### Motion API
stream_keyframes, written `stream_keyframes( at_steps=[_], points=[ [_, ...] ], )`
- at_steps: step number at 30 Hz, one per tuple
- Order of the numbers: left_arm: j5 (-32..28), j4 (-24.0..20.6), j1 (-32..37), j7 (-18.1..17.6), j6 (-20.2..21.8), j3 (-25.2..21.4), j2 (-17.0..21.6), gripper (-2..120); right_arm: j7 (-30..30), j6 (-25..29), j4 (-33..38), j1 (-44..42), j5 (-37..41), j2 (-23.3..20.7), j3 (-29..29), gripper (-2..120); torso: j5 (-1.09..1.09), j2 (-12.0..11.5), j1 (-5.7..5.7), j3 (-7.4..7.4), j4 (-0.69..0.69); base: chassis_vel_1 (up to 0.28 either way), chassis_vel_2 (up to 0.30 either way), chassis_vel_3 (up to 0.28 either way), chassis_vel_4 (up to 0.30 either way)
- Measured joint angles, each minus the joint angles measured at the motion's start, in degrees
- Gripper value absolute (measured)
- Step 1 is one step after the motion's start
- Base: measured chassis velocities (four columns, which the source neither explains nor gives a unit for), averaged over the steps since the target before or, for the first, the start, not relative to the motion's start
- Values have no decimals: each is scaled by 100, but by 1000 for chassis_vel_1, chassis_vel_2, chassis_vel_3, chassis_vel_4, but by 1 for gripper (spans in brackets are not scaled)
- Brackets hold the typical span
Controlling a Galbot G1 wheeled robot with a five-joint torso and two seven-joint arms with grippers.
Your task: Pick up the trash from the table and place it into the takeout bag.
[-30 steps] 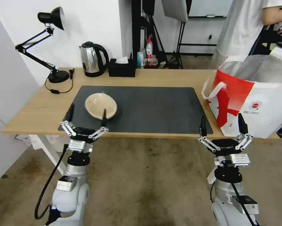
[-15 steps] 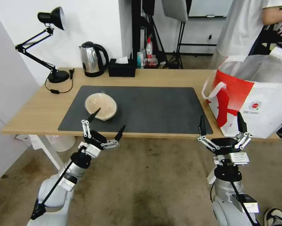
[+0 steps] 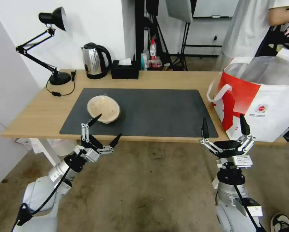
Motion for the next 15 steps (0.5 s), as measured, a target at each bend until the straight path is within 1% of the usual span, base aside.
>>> stream_keyframes(
  at_steps=[6,15],
  points=[
    [96,20,-57,35,106,-129,9,100,0,-15,-7,22,3,-13,-25,100,0,0,0,0,0,0,0,0,0],
    [238,89,-108,44,220,-201,30,100,0,-68,7,70,10,-17,-66,100,0,0,0,0,0,0,0,0,0]
  ],
)
